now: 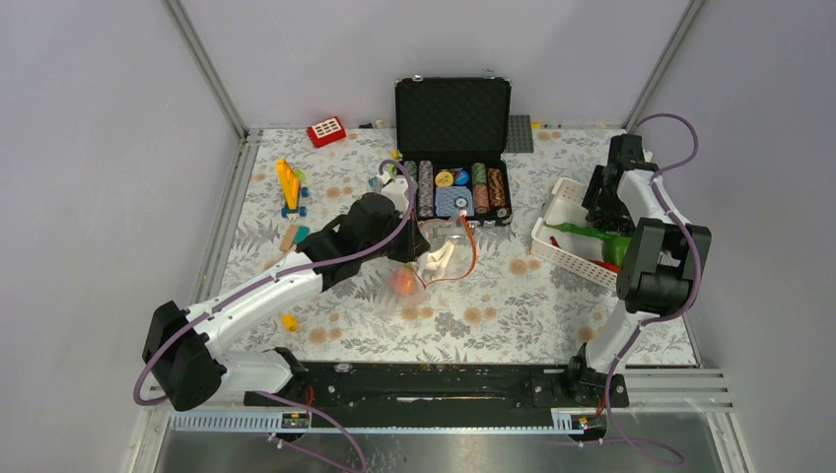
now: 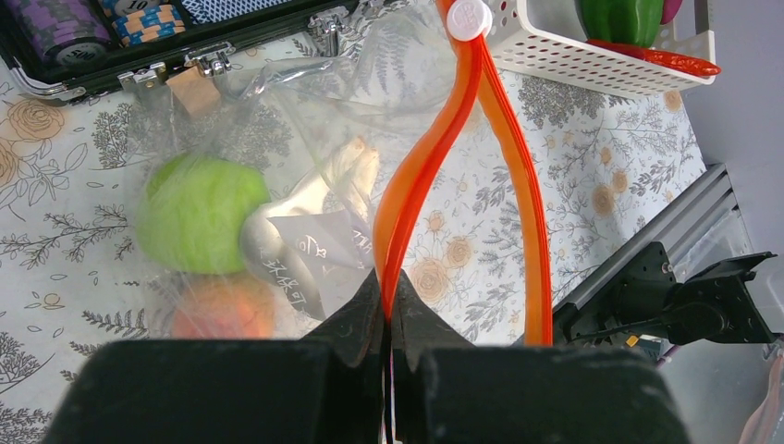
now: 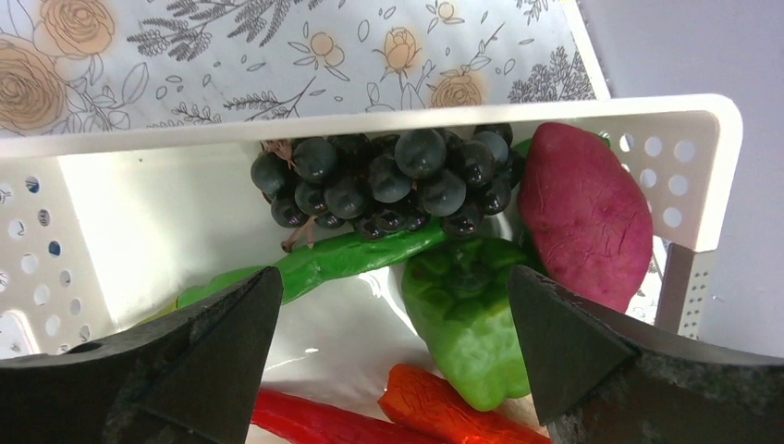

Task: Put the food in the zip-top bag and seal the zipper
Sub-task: Pick up the fake vegetable from the bin.

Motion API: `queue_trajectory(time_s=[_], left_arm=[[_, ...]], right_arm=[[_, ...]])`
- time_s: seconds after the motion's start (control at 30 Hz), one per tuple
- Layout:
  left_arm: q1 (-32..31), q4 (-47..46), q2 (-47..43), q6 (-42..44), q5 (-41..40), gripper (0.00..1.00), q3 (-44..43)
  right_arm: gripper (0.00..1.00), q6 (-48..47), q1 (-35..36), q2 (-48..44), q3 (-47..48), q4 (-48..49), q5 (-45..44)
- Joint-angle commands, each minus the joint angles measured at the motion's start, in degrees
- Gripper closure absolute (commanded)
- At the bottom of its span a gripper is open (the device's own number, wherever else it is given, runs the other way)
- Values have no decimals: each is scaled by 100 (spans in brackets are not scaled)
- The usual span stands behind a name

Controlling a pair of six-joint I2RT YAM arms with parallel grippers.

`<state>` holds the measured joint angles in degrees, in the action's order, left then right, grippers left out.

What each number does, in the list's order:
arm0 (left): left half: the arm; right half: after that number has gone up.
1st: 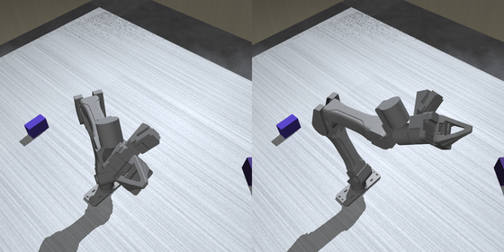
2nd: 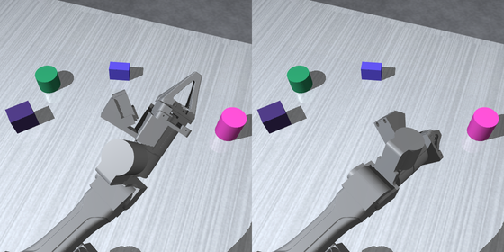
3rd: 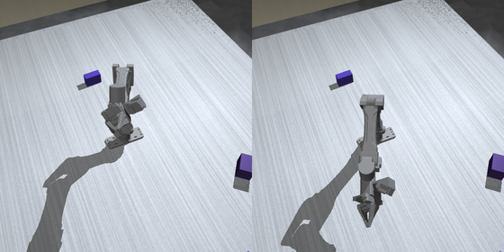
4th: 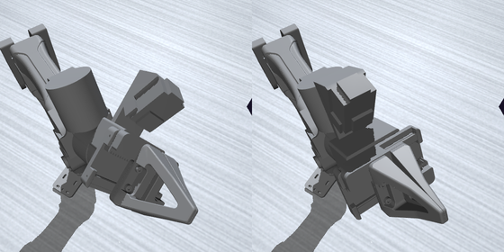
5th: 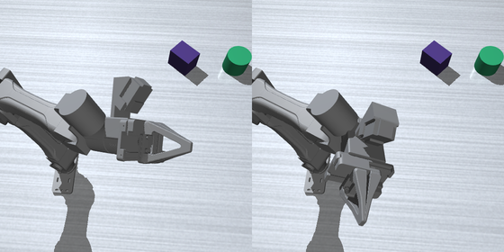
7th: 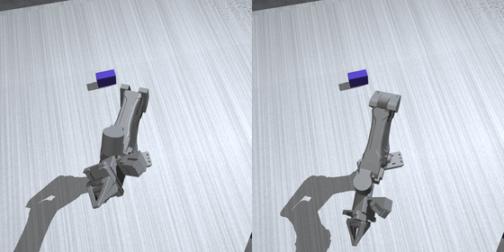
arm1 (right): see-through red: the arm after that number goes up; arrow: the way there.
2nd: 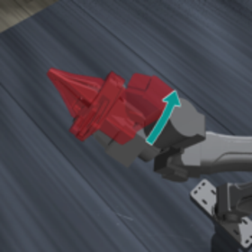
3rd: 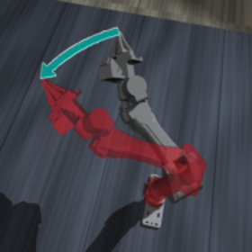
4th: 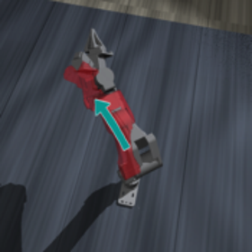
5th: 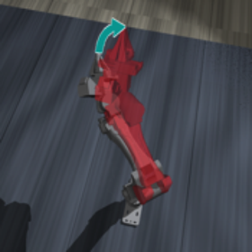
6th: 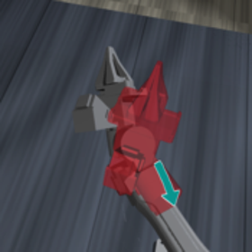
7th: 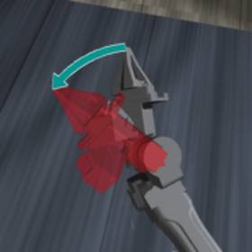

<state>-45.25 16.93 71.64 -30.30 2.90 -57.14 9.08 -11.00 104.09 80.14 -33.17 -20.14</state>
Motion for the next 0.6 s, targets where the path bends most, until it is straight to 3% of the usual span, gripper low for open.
queue_trajectory(time_s=[0.0, 0.37, 0.57], left_arm=[[51, -265, -119, 79, -55, 100, 7], [192, -313, -56, 108, -14, 100, -190], [365, -349, -3, 71, 176, 100, -191]], right_arm=[[0, 250, 2, -529, -441, 525, -66], [0, 1485, -15, -1809, -1877, 643, -1012], [0, 1954, -42, -1414, -2080, -75, -635]])
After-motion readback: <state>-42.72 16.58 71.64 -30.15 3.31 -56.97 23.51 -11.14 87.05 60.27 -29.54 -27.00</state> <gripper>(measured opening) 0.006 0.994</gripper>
